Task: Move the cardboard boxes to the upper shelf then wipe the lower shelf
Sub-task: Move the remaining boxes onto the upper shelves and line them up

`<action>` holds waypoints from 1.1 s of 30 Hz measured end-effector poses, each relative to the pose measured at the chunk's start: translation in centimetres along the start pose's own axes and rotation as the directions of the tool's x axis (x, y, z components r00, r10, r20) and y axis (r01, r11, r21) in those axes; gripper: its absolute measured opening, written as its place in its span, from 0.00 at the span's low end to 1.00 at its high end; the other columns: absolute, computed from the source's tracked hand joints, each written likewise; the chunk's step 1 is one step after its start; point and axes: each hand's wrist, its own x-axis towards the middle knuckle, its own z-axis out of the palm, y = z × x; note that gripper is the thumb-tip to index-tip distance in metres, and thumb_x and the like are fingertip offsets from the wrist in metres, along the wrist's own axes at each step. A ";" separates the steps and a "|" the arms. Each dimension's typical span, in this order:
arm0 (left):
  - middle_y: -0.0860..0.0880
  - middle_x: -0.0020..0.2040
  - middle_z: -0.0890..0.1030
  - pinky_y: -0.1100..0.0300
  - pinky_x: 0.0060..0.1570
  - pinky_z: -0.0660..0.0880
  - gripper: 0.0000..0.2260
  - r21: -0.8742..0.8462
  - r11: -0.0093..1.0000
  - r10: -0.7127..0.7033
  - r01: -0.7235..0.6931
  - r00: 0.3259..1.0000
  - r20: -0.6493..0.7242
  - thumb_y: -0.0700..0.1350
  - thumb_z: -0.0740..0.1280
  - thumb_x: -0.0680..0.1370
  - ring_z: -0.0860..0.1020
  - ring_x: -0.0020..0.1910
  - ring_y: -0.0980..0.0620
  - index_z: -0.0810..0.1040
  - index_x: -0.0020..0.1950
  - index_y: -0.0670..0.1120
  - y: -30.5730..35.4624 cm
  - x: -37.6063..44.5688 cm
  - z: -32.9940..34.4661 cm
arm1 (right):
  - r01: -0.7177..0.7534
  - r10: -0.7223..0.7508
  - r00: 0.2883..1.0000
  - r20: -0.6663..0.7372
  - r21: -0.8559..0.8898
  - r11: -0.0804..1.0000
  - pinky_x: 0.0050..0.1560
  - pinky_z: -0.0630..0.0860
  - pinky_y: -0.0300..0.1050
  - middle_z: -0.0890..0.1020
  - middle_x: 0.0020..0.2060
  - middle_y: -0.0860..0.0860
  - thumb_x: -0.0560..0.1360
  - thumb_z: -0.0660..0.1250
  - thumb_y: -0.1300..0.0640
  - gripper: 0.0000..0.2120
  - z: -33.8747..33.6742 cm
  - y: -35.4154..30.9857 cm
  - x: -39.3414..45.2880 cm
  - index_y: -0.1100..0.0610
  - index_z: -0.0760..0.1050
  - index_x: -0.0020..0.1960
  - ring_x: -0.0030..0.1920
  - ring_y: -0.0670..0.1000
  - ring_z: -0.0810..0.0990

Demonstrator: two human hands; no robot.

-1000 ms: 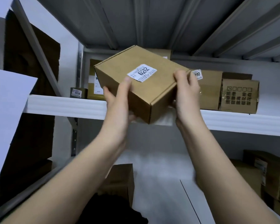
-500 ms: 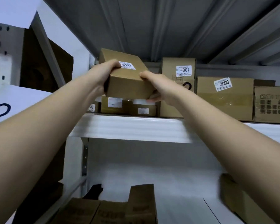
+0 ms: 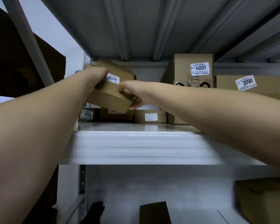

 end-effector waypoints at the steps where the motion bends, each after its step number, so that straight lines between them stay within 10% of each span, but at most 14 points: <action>1: 0.42 0.61 0.73 0.51 0.58 0.70 0.25 0.011 1.000 0.004 -0.004 1.000 0.021 0.51 0.62 0.73 0.72 0.58 0.44 0.64 0.68 0.45 0.0 0.8 0.2 | 0.005 -0.005 1.000 -0.003 -0.004 1.000 0.32 0.80 0.41 0.75 0.41 0.54 0.75 0.63 0.52 0.07 0.3 0.0 0.7 0.55 0.68 0.46 0.36 0.53 0.79; 5: 0.45 0.41 0.74 0.59 0.40 0.68 0.06 0.130 0.991 -0.001 -0.013 0.994 0.109 0.44 0.62 0.78 0.71 0.37 0.49 0.70 0.45 0.42 0.1 2.7 1.1 | 0.029 -0.035 0.997 -0.064 -0.093 0.995 0.34 0.80 0.42 0.71 0.43 0.54 0.74 0.66 0.57 0.13 0.2 0.4 2.7 0.56 0.66 0.55 0.41 0.53 0.76; 11: 0.39 0.59 0.75 0.51 0.57 0.74 0.21 0.535 0.844 -0.137 -0.038 0.949 0.283 0.38 0.66 0.77 0.74 0.59 0.41 0.67 0.68 0.36 -0.2 5.5 1.7 | 0.026 -0.051 0.991 -0.123 -0.197 0.980 0.45 0.80 0.44 0.71 0.53 0.56 0.75 0.67 0.60 0.29 0.3 0.9 5.3 0.62 0.58 0.72 0.55 0.56 0.77; 18: 0.39 0.53 0.78 0.53 0.55 0.77 0.19 0.724 0.677 -0.241 -0.133 0.889 0.388 0.36 0.68 0.75 0.80 0.51 0.42 0.71 0.65 0.35 -0.8 6.4 2.8 | 0.138 -0.174 0.978 -0.115 -0.272 0.952 0.49 0.74 0.45 0.71 0.54 0.57 0.76 0.65 0.59 0.39 1.4 2.6 6.1 0.59 0.44 0.77 0.51 0.54 0.72; 26: 0.39 0.62 0.77 0.60 0.38 0.74 0.17 0.808 0.513 -0.095 -0.289 0.917 0.388 0.38 0.64 0.79 0.76 0.46 0.46 0.72 0.67 0.37 -1.6 5.0 4.8 | 0.144 -0.159 0.986 0.046 -0.710 0.689 0.67 0.64 0.48 0.69 0.62 0.62 0.80 0.57 0.57 0.18 2.0 4.2 4.9 0.60 0.67 0.69 0.67 0.61 0.68; 33: 0.35 0.58 0.75 0.50 0.49 0.79 0.25 0.791 0.572 -0.241 -0.217 0.877 0.415 0.38 0.67 0.77 0.82 0.50 0.40 0.62 0.71 0.35 -3.3 5.3 5.7 | 0.213 -0.053 0.975 0.214 -0.857 0.469 0.62 0.68 0.43 0.71 0.66 0.56 0.80 0.57 0.53 0.20 2.1 4.7 3.8 0.56 0.68 0.70 0.65 0.57 0.70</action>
